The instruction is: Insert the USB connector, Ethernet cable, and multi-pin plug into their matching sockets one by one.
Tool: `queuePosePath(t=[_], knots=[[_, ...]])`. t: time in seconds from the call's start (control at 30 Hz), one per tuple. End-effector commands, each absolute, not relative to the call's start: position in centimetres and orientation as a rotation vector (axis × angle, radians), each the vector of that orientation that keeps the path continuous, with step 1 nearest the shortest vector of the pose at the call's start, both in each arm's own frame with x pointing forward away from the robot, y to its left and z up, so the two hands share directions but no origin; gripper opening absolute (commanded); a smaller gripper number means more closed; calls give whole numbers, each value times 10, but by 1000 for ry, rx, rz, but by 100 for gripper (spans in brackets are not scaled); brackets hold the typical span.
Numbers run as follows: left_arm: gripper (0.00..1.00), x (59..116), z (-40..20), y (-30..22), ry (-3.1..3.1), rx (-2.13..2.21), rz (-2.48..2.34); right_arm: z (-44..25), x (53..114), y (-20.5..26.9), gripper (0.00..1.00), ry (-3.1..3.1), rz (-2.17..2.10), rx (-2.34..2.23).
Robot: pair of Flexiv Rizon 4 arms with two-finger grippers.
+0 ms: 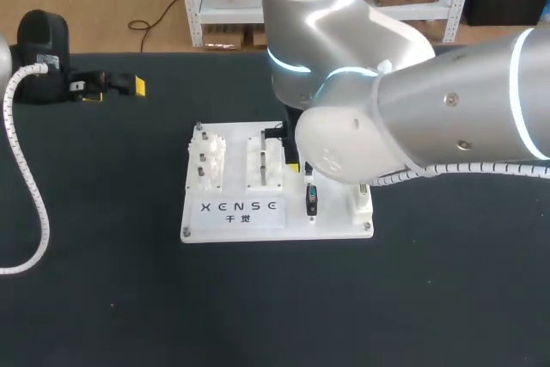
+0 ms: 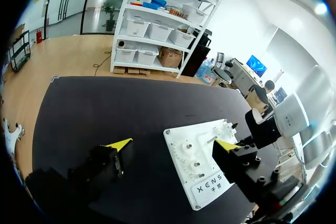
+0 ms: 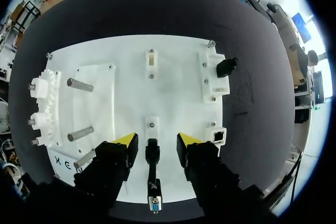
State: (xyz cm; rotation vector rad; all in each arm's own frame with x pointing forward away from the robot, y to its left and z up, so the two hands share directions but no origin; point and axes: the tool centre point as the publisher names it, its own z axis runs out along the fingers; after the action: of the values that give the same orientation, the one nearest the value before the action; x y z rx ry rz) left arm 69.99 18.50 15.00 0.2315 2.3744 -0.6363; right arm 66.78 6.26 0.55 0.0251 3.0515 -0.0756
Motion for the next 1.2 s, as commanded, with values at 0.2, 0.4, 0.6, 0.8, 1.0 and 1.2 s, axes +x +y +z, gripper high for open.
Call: queuePosePath(t=[0.2,0.4,0.6,0.8,1.0,1.2], knots=[[100,700,150,185,2374,231,-636,5,666,62,40,3052,-78,20],[100,700,150,185,2374,231,-636,5,663,64,36,3048,-82,4],[100,700,150,185,2374,231,-636,5,663,64,32,3042,-85,-6],[100,700,150,185,2374,231,-636,5,664,64,25,3039,-79,-8],[100,700,150,185,2374,231,-636,7,665,65,9,3037,-70,-7],[100,700,150,185,2374,231,-636,9,664,64,0,3031,-54,-15]])
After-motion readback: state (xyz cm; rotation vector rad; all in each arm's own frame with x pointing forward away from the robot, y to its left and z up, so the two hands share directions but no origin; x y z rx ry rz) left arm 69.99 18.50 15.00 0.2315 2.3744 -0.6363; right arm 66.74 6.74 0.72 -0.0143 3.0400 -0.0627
